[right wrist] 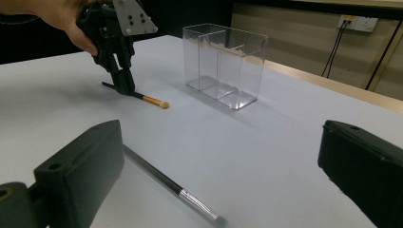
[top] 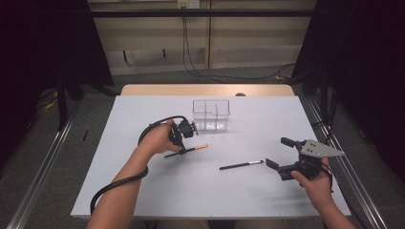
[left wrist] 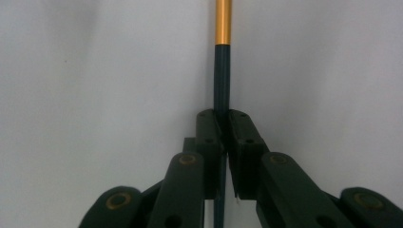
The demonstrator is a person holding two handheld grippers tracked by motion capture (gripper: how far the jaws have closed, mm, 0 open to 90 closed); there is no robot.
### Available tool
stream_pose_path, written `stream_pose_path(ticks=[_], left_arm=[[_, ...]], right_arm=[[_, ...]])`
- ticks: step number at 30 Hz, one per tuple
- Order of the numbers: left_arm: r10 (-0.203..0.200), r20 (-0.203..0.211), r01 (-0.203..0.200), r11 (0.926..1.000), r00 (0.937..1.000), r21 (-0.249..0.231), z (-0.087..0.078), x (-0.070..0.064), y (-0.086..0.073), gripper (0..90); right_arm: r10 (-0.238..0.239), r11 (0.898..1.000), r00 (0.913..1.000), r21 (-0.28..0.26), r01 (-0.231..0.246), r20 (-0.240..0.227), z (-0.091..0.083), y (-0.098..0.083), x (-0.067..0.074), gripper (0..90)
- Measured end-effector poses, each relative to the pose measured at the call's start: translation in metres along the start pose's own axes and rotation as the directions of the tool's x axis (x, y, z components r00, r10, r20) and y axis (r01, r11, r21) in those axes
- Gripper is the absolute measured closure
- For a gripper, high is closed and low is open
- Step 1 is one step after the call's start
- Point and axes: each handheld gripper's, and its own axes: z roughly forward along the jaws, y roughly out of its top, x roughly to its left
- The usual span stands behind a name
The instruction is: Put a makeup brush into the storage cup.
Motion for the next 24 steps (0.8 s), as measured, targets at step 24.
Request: stream_pose_path(ticks=[24], left_arm=[[-0.016,0.007,0.016,0.9987,0.9999,-0.048,-0.004,-0.001,-0.023,82.9]], right_arm=[[0.007,1.000,1.0000,-0.001,-0.007,-0.002,0.002,0.000,-0.002,1.0]])
